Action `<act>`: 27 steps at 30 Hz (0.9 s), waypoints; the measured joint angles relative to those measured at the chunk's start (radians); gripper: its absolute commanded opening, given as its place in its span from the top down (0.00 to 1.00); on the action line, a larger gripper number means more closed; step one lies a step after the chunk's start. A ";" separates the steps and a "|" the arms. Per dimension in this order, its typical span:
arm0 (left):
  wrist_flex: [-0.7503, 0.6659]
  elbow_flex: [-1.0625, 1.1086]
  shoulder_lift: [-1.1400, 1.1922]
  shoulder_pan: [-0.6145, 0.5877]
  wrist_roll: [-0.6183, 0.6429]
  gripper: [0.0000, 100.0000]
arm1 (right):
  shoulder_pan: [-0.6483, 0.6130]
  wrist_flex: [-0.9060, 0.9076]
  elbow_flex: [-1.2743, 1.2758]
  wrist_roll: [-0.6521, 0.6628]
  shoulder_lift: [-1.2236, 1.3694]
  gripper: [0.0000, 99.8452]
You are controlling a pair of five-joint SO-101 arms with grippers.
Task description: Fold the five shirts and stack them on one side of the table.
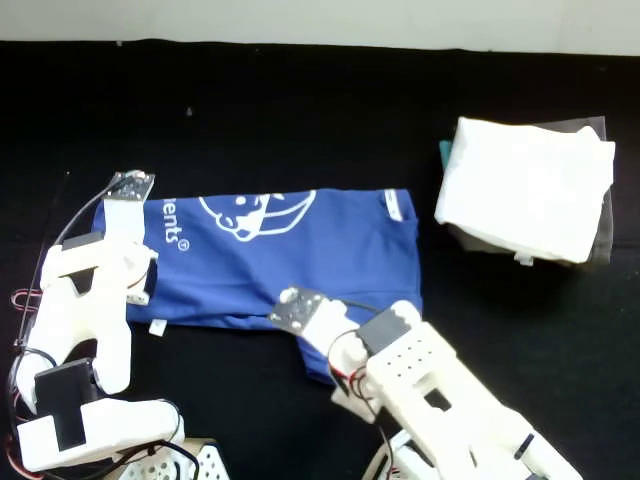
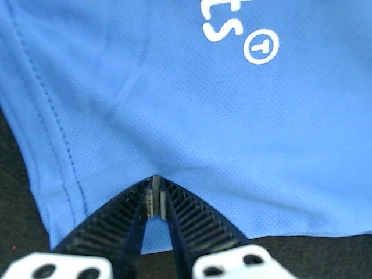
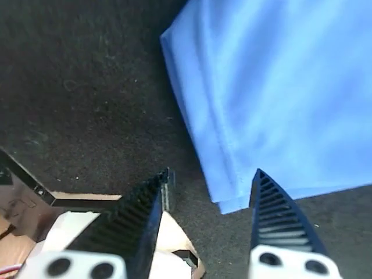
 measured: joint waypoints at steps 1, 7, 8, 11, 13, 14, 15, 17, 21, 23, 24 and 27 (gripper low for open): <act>0.000 0.000 0.000 0.000 0.000 0.99 | -0.003 -0.026 0.021 0.000 0.000 0.79; 0.000 0.000 0.000 0.000 0.000 0.99 | 0.028 -0.203 0.150 0.049 -0.003 0.79; 0.000 0.000 0.000 0.000 0.000 0.99 | 0.049 -0.224 0.163 0.075 -0.005 0.79; 0.000 0.000 0.000 0.000 0.000 0.99 | 0.138 -0.270 0.176 0.137 0.041 0.79; 0.000 0.000 0.000 0.000 0.000 0.99 | 0.183 -0.298 0.173 0.176 0.094 0.79; 0.000 0.000 0.000 0.000 0.000 0.99 | 0.193 -0.305 0.173 0.192 0.121 0.80; 0.000 0.000 0.000 0.000 0.000 0.99 | 0.199 -0.310 0.167 0.201 0.147 0.84; 0.000 0.000 0.000 0.000 0.000 0.99 | 0.213 -0.319 0.138 0.213 0.199 0.94; 0.000 0.000 0.000 0.000 0.000 0.99 | 0.247 -0.333 0.078 0.216 0.253 0.99; 0.000 0.000 0.000 0.000 0.000 0.99 | 0.255 -0.328 0.055 0.216 0.255 1.00; 0.000 0.000 0.000 0.000 0.000 0.99 | 0.255 -0.311 0.044 0.216 0.253 0.99; 0.000 0.000 0.000 0.000 0.000 0.99 | 0.250 -0.218 -0.025 0.216 0.222 0.99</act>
